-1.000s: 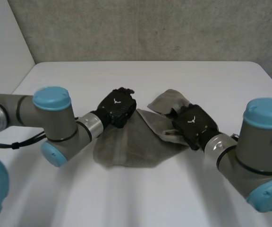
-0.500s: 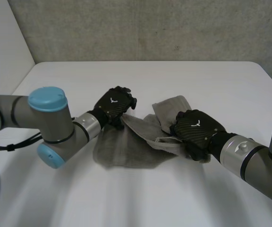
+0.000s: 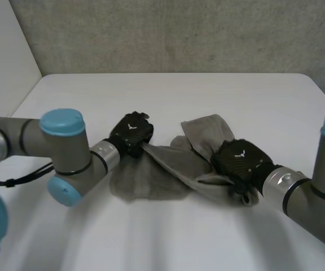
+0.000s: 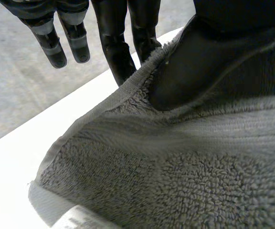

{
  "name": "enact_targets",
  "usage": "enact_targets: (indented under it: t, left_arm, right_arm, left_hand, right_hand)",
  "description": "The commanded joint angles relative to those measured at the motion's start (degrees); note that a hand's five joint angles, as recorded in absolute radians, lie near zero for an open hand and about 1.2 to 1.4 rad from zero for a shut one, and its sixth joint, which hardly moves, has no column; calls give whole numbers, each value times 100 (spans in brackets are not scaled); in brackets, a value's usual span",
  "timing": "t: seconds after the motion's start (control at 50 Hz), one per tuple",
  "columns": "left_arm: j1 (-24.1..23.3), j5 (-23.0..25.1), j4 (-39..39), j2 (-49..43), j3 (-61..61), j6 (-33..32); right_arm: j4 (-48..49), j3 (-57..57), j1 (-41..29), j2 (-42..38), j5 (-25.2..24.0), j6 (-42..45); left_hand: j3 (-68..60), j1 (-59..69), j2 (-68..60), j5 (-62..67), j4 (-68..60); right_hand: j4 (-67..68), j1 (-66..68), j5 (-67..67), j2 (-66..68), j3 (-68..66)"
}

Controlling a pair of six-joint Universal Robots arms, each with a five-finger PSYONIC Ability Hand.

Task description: Fold the towel.

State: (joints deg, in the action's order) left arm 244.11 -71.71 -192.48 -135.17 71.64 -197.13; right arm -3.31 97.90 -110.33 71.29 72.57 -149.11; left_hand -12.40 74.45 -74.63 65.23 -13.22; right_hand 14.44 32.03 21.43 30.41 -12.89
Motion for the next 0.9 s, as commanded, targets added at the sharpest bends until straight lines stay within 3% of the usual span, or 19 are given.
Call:
enact_targets:
  t: [0.02,0.22,0.26,0.28,0.3,0.32,0.36,0.48,0.56,0.58,0.64,0.68,0.7,0.74,0.8,0.9]
  left_arm:
    - [14,-132,175,728,955,17]
    - [-74,-132,193,1090,1888,17]
    - [-74,-141,193,1090,1967,8]
    - [-74,-159,193,1090,2020,-1]
    - [-74,-167,202,1098,2046,-18]
    - [-74,-167,202,1098,2047,-19]
    - [-66,-176,228,1125,1977,-27]
    - [58,-185,307,1301,1484,-309]
    - [285,-333,307,1388,433,-773]
    - [286,-334,307,1388,429,-774]
    - [330,-774,263,1643,-239,-757]
    - [347,-1063,133,2456,-502,-582]
    - [348,-1064,132,2461,-502,-581]
    - [400,-1038,-288,3161,-424,-284]
    - [418,-985,-457,3463,-212,-142]
    - [444,-608,-774,4130,1102,-10]
  right_arm:
    - [295,-42,-23,-274,477,22]
    - [498,116,-76,-335,495,-66]
    - [489,177,-102,-344,434,4]
    - [489,177,-102,-344,433,5]
    - [472,142,-120,-335,407,5]
    - [472,142,-120,-335,407,5]
    - [428,-41,-129,-335,363,13]
    - [261,-807,-129,-335,82,172]
    - [86,-2689,-129,-466,-59,93]
    - [68,-3402,-155,-493,19,-134]
    - [138,-3980,-129,-432,170,-593]
    - [522,-4593,-42,-21,563,-1756]
    - [524,-4595,-41,-19,565,-1762]
    - [1014,-4377,151,506,592,-2663]
    - [1140,-4103,337,702,521,-2931]
    - [1192,-2210,943,1237,13,-3019]
  left_hand:
    - [240,555,-537,477,322]
    - [240,555,-537,477,322]
    - [240,555,-537,477,322]
    - [240,555,-537,477,322]
    - [240,555,-537,477,322]
    - [240,555,-537,477,322]
    - [240,555,-537,477,322]
    - [240,555,-537,477,322]
    - [240,555,-537,477,322]
    - [240,555,-537,477,322]
    - [240,555,-537,477,322]
    - [240,555,-537,477,322]
    - [240,555,-537,477,322]
    - [240,555,-537,477,322]
    - [240,555,-537,477,322]
    - [240,555,-537,477,322]
  right_hand:
    - [-444,-967,-907,-805,289]
    - [-444,-428,-368,-266,289]
    - [-444,992,1052,1154,289]
    - [-444,1002,1061,1164,289]
    - [-444,2301,2360,2463,289]
    - [-444,2314,2373,2476,289]
    - [-444,4785,4845,4947,289]
    - [-444,4797,4857,4959,289]
    - [-444,4797,4857,4959,289]
    - [-444,4797,4857,4959,289]
    - [-444,4797,4857,4959,289]
    - [-444,4797,4857,4959,289]
    - [-444,4797,4857,4959,289]
    - [-444,4797,4857,4959,289]
    - [-444,4797,4857,4959,289]
    - [-444,4797,4857,4959,289]
